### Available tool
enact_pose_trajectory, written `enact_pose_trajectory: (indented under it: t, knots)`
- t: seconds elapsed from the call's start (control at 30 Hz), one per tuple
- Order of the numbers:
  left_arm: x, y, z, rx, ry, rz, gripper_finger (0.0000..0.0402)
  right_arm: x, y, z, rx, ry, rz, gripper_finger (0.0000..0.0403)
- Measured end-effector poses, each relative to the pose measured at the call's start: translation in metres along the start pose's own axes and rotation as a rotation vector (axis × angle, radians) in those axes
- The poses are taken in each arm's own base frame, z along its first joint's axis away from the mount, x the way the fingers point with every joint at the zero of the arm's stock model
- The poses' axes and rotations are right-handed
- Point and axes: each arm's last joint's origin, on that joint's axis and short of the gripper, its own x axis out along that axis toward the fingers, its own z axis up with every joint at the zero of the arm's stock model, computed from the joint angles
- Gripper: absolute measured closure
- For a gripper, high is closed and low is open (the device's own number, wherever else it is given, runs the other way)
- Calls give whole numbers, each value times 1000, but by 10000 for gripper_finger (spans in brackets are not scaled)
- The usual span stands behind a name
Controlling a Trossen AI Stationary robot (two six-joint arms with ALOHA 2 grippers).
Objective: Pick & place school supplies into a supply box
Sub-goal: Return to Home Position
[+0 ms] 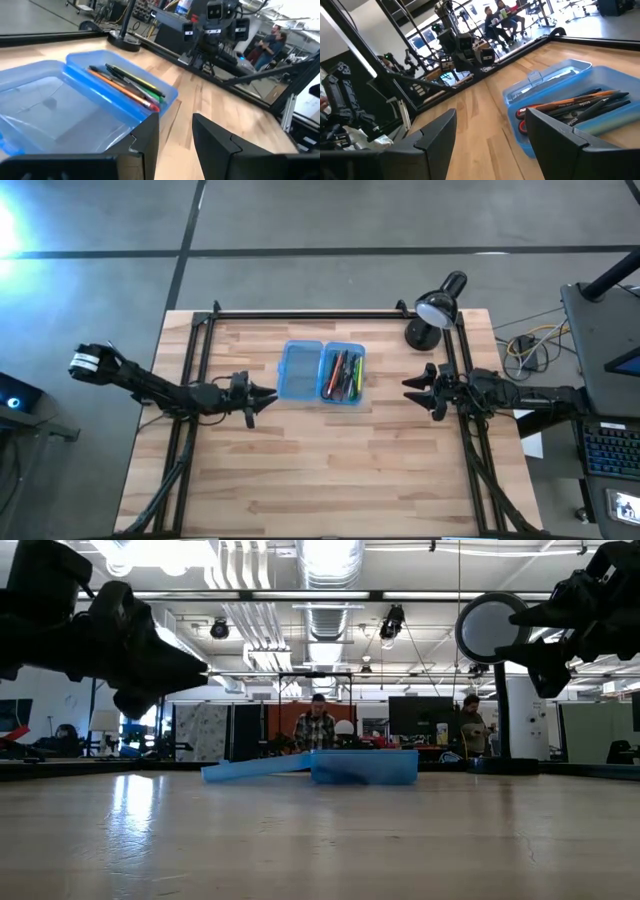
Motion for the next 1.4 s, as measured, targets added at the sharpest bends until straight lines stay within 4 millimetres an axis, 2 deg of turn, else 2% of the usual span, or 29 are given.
enact_pose_trajectory:
  t: [0.43, 0.77, 1.17, 1.4]
  knots:
    - [-6, 0, 4, -3, -6, -2, 300, 0, 0, 0, 0, -3, 1, 177]
    - [-27, -4, 31, -68, -150, -75, 300, 0, 0, 0, 0, -3, 0, 177]
    - [-58, -6, 65, -194, -442, -203, 300, -1, 1, 1, 0, -16, 8, 177]
    - [-62, 2, 57, -153, -364, -136, 300, -3, 2, 3, 1, -39, 22, 177]
